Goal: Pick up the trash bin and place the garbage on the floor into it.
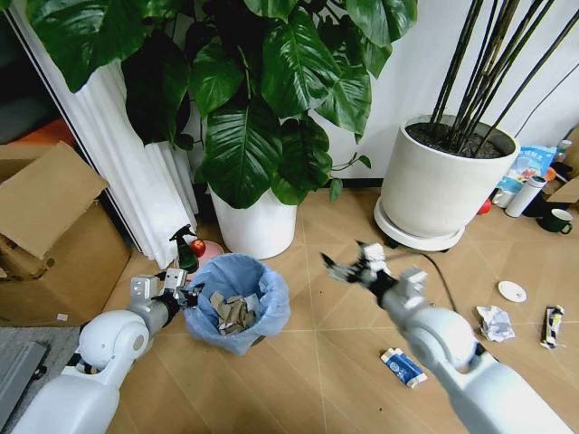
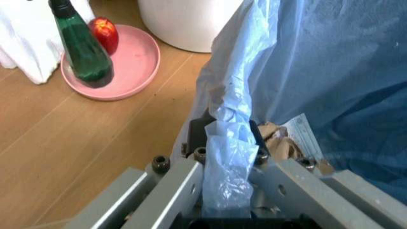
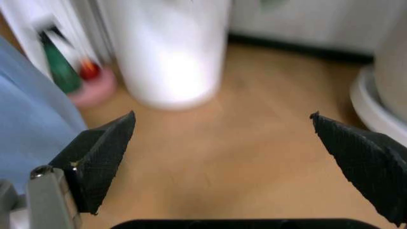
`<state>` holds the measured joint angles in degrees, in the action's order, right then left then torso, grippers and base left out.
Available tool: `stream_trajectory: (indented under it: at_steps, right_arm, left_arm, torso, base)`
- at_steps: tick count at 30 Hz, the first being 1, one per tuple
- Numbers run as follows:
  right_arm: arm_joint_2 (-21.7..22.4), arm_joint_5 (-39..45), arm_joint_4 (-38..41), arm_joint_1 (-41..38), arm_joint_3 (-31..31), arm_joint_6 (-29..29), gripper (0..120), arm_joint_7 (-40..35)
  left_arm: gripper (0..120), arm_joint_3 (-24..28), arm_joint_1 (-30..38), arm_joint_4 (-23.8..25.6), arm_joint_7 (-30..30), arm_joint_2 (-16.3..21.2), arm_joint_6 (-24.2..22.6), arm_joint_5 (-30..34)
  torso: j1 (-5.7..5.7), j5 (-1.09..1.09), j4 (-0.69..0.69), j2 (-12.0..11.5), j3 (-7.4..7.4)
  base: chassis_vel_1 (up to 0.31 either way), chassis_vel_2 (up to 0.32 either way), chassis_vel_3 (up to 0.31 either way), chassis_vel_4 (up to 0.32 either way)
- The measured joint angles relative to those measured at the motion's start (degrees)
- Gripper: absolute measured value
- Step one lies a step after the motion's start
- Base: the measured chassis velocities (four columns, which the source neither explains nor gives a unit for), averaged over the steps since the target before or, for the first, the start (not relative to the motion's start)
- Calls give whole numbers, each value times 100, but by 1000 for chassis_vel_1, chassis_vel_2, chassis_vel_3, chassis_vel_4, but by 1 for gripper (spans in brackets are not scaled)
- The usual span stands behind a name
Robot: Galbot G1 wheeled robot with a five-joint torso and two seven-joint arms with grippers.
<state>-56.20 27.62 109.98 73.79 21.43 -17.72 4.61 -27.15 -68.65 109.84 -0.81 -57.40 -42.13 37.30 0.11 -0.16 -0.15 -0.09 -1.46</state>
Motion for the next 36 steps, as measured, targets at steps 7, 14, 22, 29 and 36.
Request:
stream_trajectory:
  at_steps: [7,14,22,29,36]
  right_arm:
    - [-177,-497,-1110,274,374,15,100,668]
    - [-390,-976,-2179,354,495,-63,100,959]
    - [-607,-1427,-3003,247,597,-21,100,1123]
    - [-1006,-1660,-3483,48,618,-4,94,1131]
    - [-1308,-1737,-3870,-122,679,40,66,1118]
  left_arm:
    - [0,-42,-73,81,24,-5,0,-62]
    - [0,-98,-108,93,84,56,0,-64]
    - [0,-87,-99,46,122,62,0,-64]
    - [0,-46,-52,1,139,45,0,-75]
    - [0,-55,-56,-2,153,61,0,-71]
  torso:
    - [0,-1,2,0,0]
    - [0,-2,2,0,0]
    - [0,-3,2,0,0]
    - [0,1,2,0,0]
    - [0,-10,1,1,1]
  base:
    - [0,0,0,0]
    - [0,0,0,0]
    - [0,0,0,0]
    - [0,0,0,0]
    - [0,0,0,0]
